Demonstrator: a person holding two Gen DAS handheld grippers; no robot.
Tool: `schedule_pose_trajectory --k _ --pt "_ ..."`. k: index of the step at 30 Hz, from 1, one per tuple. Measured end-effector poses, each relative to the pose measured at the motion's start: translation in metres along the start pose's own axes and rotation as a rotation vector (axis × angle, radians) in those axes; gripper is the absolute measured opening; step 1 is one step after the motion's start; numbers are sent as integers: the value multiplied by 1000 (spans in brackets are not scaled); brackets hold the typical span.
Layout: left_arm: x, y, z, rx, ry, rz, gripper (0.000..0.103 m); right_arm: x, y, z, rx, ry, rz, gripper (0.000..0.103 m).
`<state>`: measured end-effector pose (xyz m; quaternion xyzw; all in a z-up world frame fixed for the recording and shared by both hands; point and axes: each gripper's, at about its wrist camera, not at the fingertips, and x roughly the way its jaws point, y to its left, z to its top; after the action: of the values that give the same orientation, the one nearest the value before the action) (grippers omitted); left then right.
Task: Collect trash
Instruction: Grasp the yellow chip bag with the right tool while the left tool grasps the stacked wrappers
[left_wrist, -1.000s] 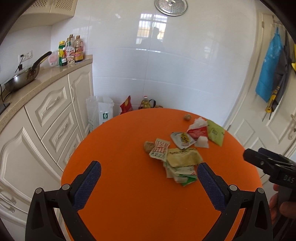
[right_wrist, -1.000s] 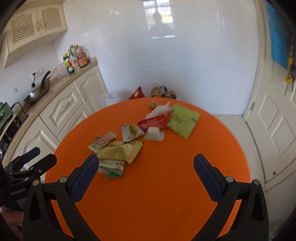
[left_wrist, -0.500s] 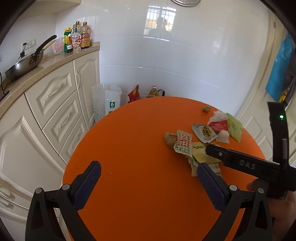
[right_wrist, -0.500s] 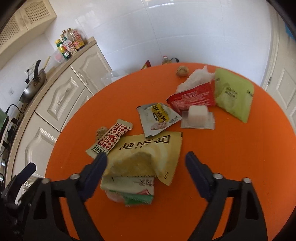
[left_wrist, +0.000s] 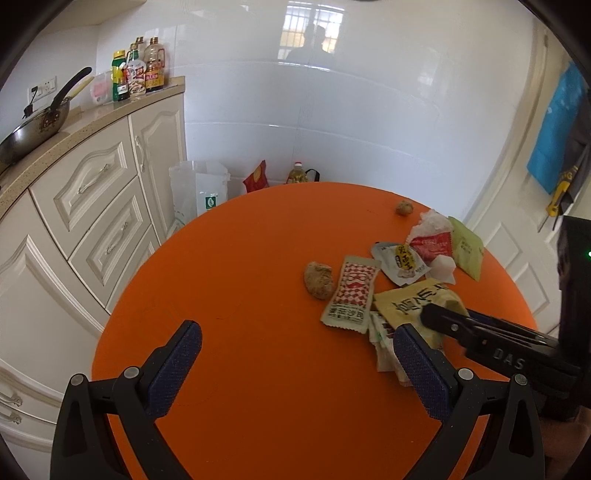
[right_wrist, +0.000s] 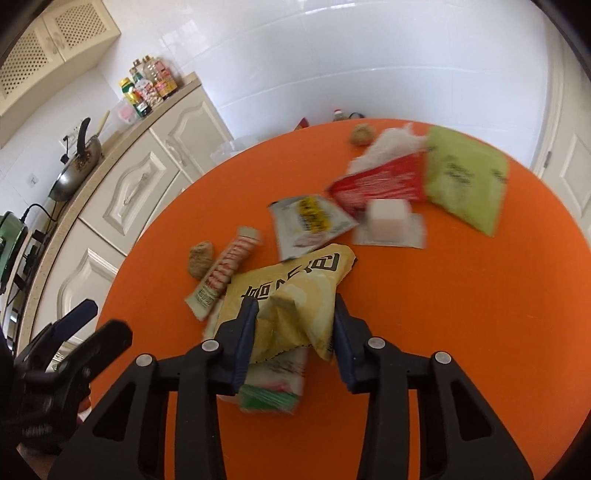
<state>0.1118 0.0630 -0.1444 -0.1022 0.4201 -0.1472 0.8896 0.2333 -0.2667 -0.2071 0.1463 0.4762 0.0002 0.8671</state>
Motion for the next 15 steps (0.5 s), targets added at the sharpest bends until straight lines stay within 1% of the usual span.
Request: schedule_pose_trajectory --k 3,10,15 --pt "5 -11 -1 25 6 -11 102 -15 -20 -4 32 -17 -16 38" --pt "19 -44 -8 101 35 -54 102 -46 -62 -16 80 -51 -88 38" --pt "45 -72 -12 164 96 -33 102 -57 -79 -22 90 -64 -108 38"
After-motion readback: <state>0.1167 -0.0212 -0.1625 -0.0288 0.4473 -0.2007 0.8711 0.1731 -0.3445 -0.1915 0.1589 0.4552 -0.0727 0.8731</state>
